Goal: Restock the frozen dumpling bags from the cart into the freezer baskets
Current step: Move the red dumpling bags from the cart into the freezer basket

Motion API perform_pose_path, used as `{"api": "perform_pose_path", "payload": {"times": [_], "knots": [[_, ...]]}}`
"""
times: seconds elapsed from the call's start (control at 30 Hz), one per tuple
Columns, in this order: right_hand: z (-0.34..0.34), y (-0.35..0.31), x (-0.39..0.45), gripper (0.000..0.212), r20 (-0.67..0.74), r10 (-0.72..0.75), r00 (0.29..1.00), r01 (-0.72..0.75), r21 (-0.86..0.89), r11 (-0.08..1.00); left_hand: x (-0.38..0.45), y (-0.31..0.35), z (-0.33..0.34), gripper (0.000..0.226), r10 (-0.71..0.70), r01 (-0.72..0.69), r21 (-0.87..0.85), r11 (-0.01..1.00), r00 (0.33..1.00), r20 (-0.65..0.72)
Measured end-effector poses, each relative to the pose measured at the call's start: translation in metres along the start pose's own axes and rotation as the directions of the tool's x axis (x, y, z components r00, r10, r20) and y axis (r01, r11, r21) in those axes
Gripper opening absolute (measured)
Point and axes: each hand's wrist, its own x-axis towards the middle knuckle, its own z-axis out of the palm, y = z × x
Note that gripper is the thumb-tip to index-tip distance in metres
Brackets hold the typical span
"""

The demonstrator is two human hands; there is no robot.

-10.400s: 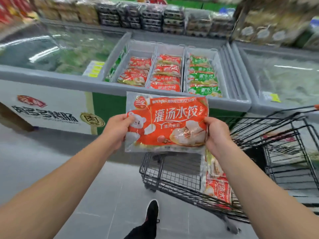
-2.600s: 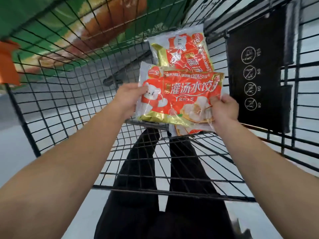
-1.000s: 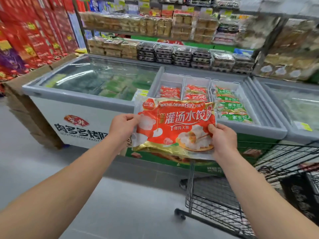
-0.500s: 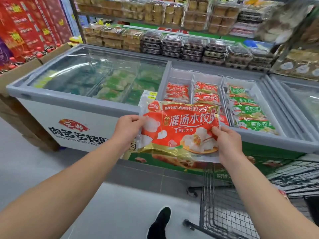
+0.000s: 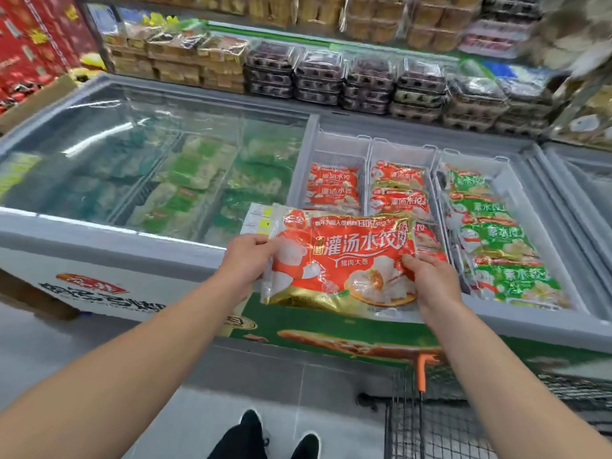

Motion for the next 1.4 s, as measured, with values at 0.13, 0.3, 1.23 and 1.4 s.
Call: {"api": "perform_pose_path", "payload": {"times": [0.13, 0.3, 1.23, 1.4], "knots": [[0.020, -0.013, 0.043, 0.014, -0.022, 0.018, 1.000, -0.019, -0.042, 0.999, 0.060, 0.014, 0.012, 0.020, -0.044, 0.043, 0.020, 0.999, 0.998, 0.053], [0.047, -0.043, 0.096, 0.016, -0.077, -0.009, 0.997, -0.001, -0.133, 0.991, 0.143, 0.038, 0.032, 0.029, -0.109, 0.105, 0.031, 0.994, 0.981, 0.159], [0.156, -0.095, 0.502, 0.020, 0.252, 0.157, 0.955, 0.011, -0.558, 0.830, 0.474, 0.123, 0.240, 0.042, -0.164, 0.183, 0.445, 0.877, 0.983, -0.080], [0.205, -0.090, 0.579, 0.013, 0.320, 0.161, 0.934, 0.051, -0.565, 0.823, 0.536, 0.126, 0.273, 0.025, -0.129, 0.214, 0.542, 0.813, 0.973, -0.189]]}}
